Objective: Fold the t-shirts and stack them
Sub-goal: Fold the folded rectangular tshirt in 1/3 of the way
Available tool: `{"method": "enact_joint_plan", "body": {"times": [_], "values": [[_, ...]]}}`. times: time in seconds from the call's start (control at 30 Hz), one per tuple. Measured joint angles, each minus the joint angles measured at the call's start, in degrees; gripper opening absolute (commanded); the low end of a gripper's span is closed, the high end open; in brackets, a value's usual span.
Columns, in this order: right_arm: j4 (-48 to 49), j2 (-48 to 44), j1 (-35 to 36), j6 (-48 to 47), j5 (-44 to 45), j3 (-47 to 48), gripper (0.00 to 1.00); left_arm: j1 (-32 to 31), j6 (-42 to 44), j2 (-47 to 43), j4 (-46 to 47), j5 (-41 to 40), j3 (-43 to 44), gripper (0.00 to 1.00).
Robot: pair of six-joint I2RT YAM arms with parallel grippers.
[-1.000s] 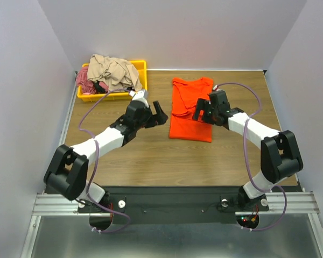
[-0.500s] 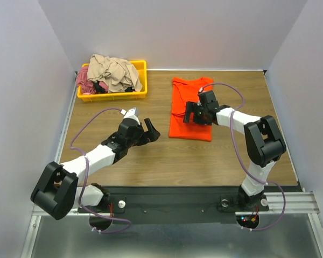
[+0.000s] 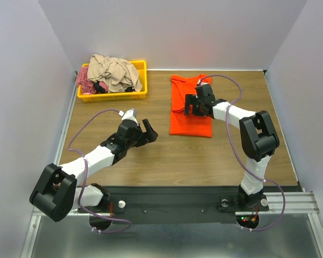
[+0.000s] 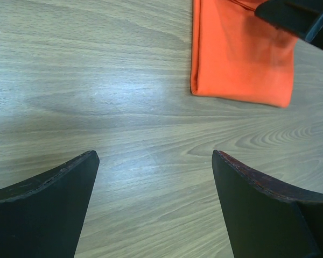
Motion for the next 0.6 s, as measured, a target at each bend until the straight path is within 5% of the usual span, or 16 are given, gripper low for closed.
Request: {"method": "enact_joint_plan", "body": {"times": [0.6], "values": [[1.1,11.8,-0.9,-5.5,7.7,18.4,1.00,0.0,0.0,1.2,-0.7,-0.5,0.0,0.99]]}}
